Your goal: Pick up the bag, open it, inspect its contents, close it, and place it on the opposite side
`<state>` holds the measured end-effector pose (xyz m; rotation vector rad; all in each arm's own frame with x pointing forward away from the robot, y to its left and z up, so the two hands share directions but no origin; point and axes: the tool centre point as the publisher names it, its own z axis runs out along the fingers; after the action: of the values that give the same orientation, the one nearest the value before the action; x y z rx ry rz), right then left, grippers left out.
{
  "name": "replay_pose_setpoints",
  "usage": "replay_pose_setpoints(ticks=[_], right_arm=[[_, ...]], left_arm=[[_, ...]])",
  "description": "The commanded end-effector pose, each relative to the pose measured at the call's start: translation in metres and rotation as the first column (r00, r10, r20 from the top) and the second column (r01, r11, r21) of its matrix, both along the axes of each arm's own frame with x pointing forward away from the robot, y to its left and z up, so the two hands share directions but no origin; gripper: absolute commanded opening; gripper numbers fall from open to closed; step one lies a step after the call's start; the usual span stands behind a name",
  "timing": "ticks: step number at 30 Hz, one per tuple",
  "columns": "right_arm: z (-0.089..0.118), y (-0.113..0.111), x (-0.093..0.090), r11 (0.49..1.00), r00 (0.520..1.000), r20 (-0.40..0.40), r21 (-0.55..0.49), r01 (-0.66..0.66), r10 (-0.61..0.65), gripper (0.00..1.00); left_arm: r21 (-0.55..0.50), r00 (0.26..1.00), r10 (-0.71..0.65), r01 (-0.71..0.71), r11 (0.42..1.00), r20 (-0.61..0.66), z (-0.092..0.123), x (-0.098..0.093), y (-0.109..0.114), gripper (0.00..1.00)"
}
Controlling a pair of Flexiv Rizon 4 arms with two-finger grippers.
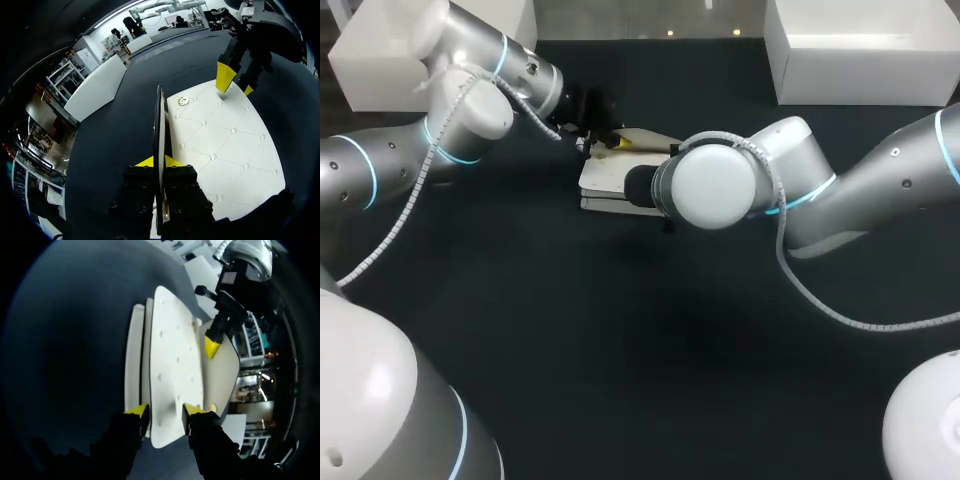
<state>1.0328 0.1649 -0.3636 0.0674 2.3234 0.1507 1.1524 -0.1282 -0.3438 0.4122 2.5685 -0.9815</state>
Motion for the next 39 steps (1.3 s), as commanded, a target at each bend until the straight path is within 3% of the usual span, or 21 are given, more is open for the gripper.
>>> replay_pose_setpoints(ticks=[1,13,15,16,30,39], right_arm=[[-0.002,0.002,0.0,1.0,1.0,0.005,-0.002,0.004,-0.004,0.4],[-0.002,0.003,0.002,1.0,1.0,0.007,-0.016,0.021,-0.021,0.24],[-0.002,0.003,0.002,1.0,1.0,0.008,-0.018,0.023,-0.023,0.15],[-0.002,0.003,0.002,1.0,1.0,0.008,-0.019,0.024,-0.024,0.0],[-0.004,0.004,0.002,0.999,0.999,-0.001,-0.009,0.042,-0.042,0.0],[-0.004,0.004,0.002,0.999,0.999,-0.001,-0.009,0.042,-0.042,0.0]], left_arm=[[0.0,1.0,-0.003,0.003,1.0,-0.006,-0.004,0.004,-0.002,0.0],[0.006,1.0,-0.002,0.002,1.0,-0.013,-0.005,0.005,-0.001,0.0],[0.004,1.0,-0.002,0.002,1.0,-0.012,-0.005,0.004,0.0,0.0],[0.002,1.0,-0.002,0.002,1.0,-0.011,-0.005,0.004,0.0,0.0],[-0.061,0.988,-0.01,0.02,0.998,0.154,0.01,-0.018,0.004,0.0],[-0.079,0.963,-0.011,0.034,0.996,0.27,0.001,-0.03,0.006,0.0]])
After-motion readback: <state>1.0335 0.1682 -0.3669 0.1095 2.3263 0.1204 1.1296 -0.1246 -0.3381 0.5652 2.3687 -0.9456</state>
